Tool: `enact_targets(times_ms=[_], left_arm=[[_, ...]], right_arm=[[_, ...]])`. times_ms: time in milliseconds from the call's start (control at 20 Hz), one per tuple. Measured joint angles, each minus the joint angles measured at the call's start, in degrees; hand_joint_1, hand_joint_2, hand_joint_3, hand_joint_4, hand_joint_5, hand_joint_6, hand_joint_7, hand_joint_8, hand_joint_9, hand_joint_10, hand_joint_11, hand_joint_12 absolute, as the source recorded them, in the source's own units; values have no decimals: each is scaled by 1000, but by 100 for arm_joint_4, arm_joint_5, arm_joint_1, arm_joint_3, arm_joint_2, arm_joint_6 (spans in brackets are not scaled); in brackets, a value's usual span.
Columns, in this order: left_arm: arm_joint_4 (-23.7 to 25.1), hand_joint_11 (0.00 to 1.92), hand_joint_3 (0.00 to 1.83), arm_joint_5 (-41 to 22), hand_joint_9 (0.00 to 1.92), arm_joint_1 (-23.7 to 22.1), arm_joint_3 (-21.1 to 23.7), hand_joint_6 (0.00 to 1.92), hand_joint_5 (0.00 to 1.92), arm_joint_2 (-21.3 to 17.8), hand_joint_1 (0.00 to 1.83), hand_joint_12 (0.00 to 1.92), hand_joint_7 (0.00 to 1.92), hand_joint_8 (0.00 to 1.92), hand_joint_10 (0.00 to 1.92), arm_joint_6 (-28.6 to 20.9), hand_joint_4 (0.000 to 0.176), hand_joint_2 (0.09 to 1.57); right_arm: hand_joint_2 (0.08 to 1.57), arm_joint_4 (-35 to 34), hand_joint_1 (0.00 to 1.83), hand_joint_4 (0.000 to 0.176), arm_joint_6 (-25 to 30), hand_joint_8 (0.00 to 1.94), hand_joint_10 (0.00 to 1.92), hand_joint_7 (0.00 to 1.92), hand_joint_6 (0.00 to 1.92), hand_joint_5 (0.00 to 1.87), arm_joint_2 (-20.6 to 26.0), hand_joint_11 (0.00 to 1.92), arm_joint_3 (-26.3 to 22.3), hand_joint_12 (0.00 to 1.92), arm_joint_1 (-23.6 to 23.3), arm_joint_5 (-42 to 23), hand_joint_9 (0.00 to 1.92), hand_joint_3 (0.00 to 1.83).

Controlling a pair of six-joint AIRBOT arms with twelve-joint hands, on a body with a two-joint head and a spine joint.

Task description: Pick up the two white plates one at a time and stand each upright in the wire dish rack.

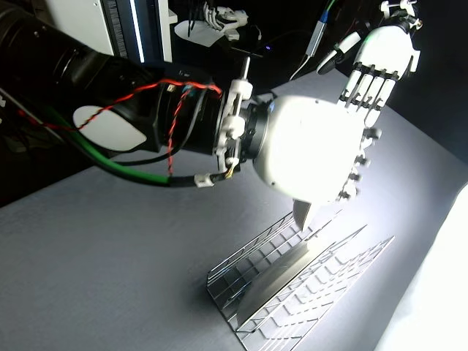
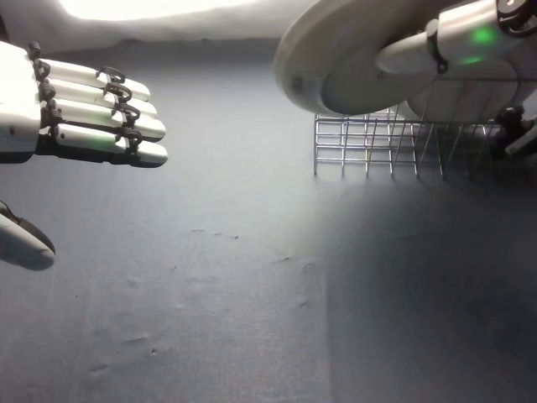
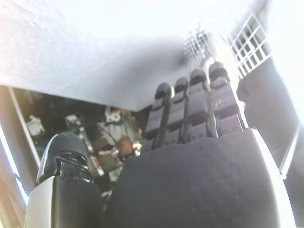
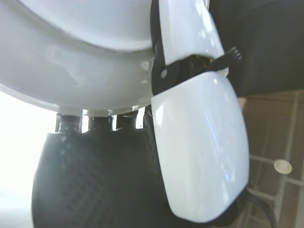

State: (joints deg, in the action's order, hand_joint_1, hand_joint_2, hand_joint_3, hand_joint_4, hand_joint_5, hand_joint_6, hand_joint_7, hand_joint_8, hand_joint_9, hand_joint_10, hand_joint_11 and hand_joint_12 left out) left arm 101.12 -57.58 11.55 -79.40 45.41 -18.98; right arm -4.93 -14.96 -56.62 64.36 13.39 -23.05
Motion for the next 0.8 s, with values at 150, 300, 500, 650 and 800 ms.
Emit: enact_targets(times_ms=[150, 300, 500, 650, 800], left_arm=[[0, 0, 0, 2, 0, -2, 2, 8, 65, 0, 0, 0, 11, 5, 0, 0, 0, 1085], [0, 0, 0, 7, 0, 0, 42, 2, 56, 2, 0, 0, 1, 0, 0, 9, 0, 1095], [-2, 0, 0, 4, 0, -2, 79, 2, 44, 9, 0, 0, 0, 0, 0, 28, 0, 1093], [0, 0, 2, 9, 0, 0, 79, 0, 40, 15, 0, 0, 0, 0, 0, 50, 0, 1099], [-2, 0, 2, 26, 0, 0, 90, 6, 55, 20, 0, 0, 5, 2, 0, 50, 0, 1099]], right_arm=[[1082, -2, 1382, 0, 2, 720, 1058, 1065, 1023, 974, 13, 824, 72, 1145, 94, -33, 998, 0], [1077, 114, 1383, 0, 11, 699, 1045, 1092, 1002, 990, 13, 822, 177, 1140, 271, -92, 988, 0], [1069, 258, 1386, 0, -17, 677, 1007, 1113, 989, 1006, 13, 829, 306, 1111, 466, -111, 997, 0], [1072, 474, 1386, 0, -35, 703, 1019, 1107, 987, 987, 24, 834, 323, 1112, 551, -157, 1003, 0], [1065, 726, 1387, 0, -61, 676, 992, 1128, 966, 1014, 24, 842, 328, 1092, 625, -232, 1000, 1]])
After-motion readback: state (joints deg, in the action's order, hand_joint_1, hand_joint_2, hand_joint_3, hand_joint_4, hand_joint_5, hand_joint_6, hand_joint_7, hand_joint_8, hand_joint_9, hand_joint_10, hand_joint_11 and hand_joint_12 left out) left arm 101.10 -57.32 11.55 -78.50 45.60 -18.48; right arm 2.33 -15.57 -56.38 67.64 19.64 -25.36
